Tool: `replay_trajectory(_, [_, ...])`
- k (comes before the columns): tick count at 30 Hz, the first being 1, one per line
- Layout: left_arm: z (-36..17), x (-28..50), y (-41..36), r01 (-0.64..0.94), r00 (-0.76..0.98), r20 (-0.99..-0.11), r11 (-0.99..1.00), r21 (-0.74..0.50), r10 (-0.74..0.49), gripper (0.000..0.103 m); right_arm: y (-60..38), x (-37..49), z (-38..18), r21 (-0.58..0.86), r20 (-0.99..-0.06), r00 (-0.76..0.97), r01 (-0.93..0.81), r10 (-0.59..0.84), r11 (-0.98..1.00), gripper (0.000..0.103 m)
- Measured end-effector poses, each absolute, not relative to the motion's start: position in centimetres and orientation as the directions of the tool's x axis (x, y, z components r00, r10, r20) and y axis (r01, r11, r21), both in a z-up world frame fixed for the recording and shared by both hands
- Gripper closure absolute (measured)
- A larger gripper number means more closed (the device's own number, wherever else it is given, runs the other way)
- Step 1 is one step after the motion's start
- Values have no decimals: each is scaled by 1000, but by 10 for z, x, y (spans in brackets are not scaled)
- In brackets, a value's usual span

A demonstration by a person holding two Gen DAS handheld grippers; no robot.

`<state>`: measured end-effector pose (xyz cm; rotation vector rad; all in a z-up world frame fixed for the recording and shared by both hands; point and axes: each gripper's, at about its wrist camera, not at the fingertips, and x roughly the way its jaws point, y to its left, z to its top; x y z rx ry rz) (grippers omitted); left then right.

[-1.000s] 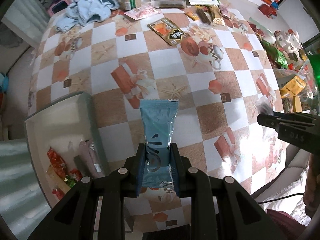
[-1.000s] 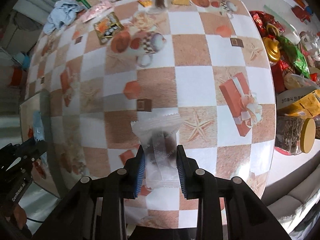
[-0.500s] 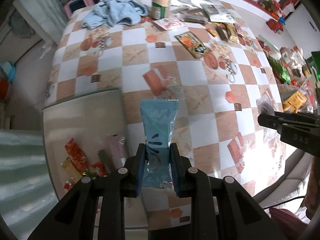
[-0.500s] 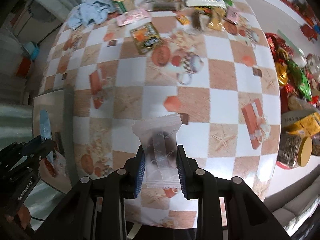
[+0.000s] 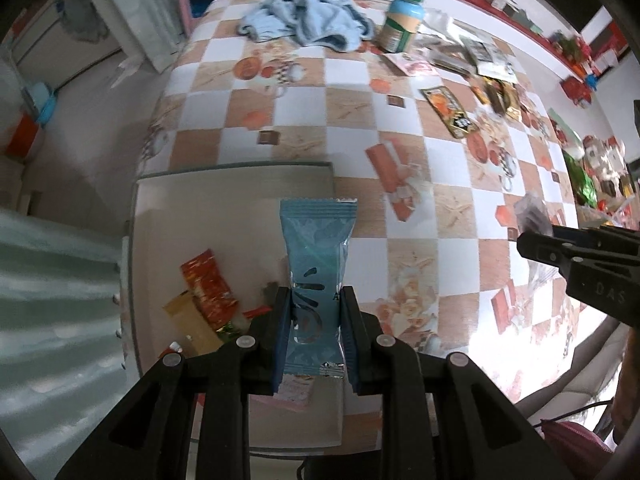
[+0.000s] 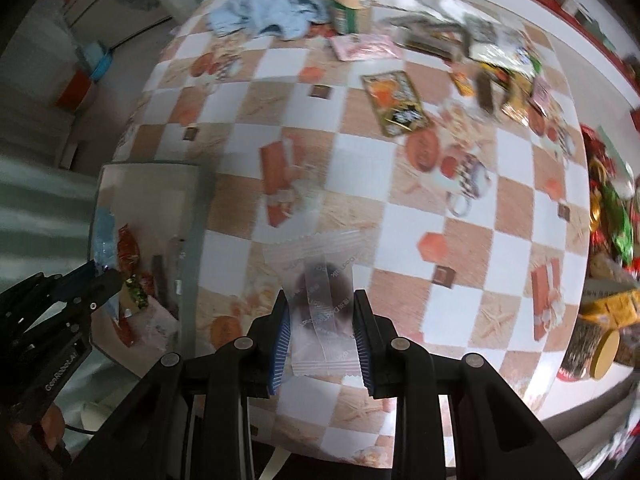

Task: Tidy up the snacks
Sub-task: 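Carry the blue packet and clear wrapped snack over the white tray with both grippers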

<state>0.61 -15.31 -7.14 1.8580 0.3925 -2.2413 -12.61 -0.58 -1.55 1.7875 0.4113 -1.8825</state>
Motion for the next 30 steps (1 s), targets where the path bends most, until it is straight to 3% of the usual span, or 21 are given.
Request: replay_trajectory(30, [-101,67,-224,517,-126,-992,-853,-73,8,77,-142,-63,-23,158,-986,86,772,-144,-615,72])
